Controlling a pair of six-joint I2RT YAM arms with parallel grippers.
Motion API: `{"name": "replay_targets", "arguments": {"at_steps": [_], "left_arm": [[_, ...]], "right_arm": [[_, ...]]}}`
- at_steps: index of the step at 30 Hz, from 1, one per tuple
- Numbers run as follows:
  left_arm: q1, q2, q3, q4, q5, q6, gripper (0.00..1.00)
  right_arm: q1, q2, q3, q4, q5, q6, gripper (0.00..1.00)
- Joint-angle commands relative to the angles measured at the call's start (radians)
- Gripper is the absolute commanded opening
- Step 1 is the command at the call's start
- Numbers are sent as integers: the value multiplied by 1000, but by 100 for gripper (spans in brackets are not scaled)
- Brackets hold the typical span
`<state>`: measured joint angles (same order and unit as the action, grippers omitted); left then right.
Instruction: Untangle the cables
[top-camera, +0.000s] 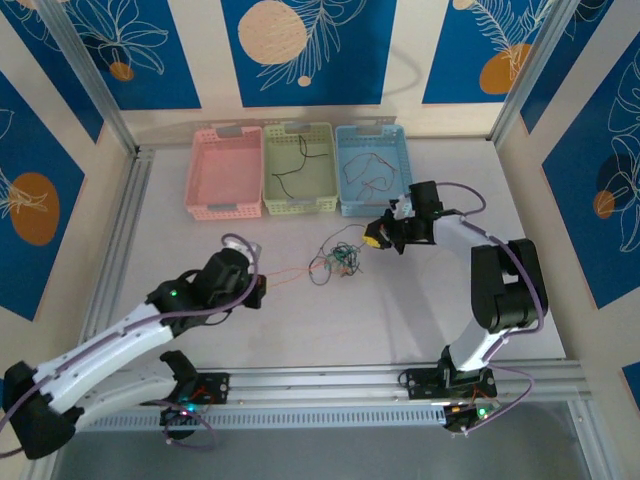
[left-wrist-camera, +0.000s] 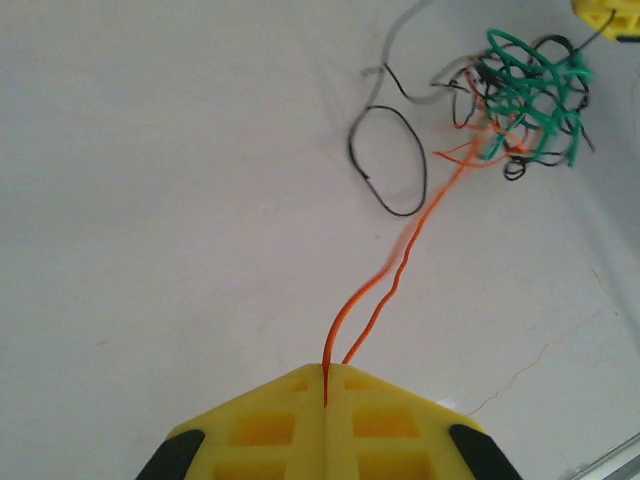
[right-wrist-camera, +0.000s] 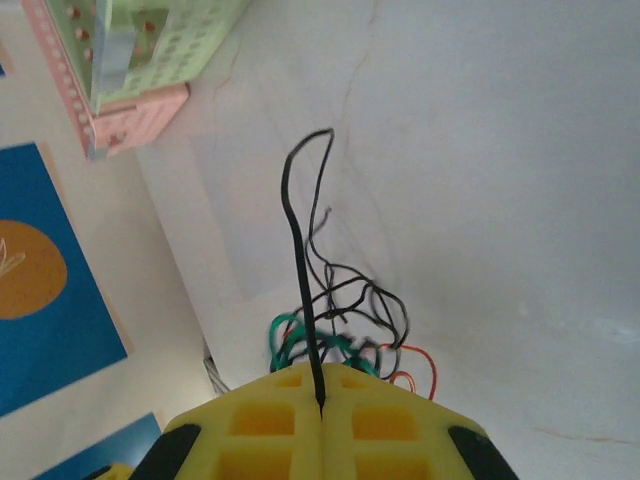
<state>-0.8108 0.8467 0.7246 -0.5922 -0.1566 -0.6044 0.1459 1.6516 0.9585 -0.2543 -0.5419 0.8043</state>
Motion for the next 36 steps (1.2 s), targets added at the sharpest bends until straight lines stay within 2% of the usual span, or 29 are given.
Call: {"name": "replay_targets", "arguments": {"at_steps": [1,7,15,24,36], "left_arm": [[25,-95,72,-193,-115,-12,0],[38,-229,180,-372,-228,-20,0],[38,-293,365,-533,-368,-5,0],[38,-297,543,-625,-490,51,0],[37,-285,693,-651,-564,113,0]], "right_arm": [[-40,-51,-31,-12,35,11,0],[-88,-102,-56,-60,153,26,0],[-154,-154,-126,-66,254,55,0],[-221,-161,-187,-55,325,79,0],[-287,-203,-227,-64,414,103,0]]}}
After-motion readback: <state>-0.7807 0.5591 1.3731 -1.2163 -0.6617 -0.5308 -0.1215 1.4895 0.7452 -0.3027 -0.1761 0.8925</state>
